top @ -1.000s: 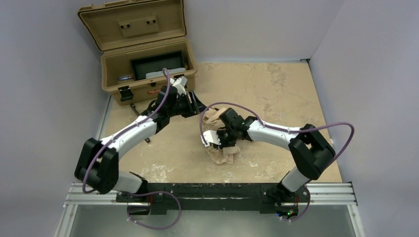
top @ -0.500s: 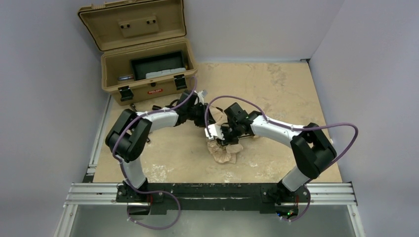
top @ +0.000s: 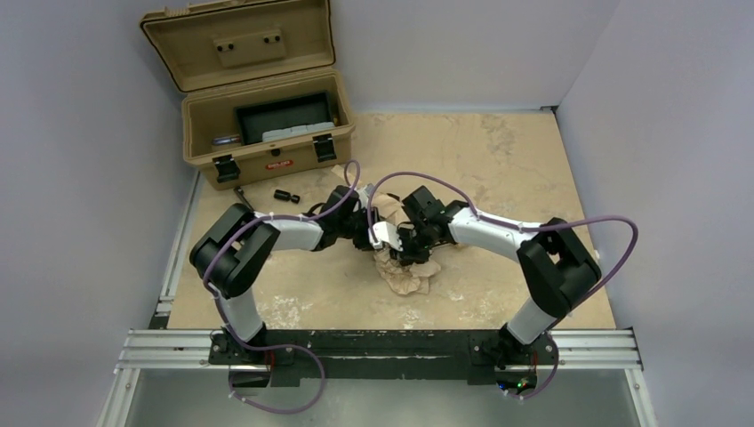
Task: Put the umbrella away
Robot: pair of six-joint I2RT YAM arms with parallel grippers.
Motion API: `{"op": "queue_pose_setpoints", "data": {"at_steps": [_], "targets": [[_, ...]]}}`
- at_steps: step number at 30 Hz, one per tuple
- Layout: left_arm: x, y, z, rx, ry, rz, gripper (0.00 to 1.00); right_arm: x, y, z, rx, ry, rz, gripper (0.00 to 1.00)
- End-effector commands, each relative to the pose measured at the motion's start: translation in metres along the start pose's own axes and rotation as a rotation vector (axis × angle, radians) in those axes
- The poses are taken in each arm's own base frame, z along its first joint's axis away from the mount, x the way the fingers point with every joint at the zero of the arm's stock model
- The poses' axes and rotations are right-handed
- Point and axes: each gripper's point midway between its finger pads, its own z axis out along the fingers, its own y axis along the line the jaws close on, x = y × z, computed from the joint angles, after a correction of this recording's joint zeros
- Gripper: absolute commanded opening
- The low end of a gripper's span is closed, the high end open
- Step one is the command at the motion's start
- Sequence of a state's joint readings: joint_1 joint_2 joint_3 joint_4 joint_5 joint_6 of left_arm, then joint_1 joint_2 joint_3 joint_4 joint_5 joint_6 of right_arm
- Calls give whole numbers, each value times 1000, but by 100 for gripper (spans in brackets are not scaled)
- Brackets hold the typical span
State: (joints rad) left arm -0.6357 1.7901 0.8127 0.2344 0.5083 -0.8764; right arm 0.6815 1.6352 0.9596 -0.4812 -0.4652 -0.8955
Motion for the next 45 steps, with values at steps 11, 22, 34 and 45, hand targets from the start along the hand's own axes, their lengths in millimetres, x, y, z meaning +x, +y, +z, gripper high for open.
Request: {"op": "queue_pose_setpoints", "data": {"at_steps": [11, 22, 34, 45], "targets": [[47, 55, 9, -241, 143, -81, 28, -58, 44, -94, -105, -153, -154, 49], [46, 54, 9, -245, 144, -86, 28, -80, 22, -107, 78, -248, -545, 99], [38, 38, 8, -200, 135, -68, 28, 24, -19, -22, 98, 112, -487, 93], [-14, -35, -32, -17, -67, -60, 45, 79, 11, 10, -40, 263, -332, 24]]}}
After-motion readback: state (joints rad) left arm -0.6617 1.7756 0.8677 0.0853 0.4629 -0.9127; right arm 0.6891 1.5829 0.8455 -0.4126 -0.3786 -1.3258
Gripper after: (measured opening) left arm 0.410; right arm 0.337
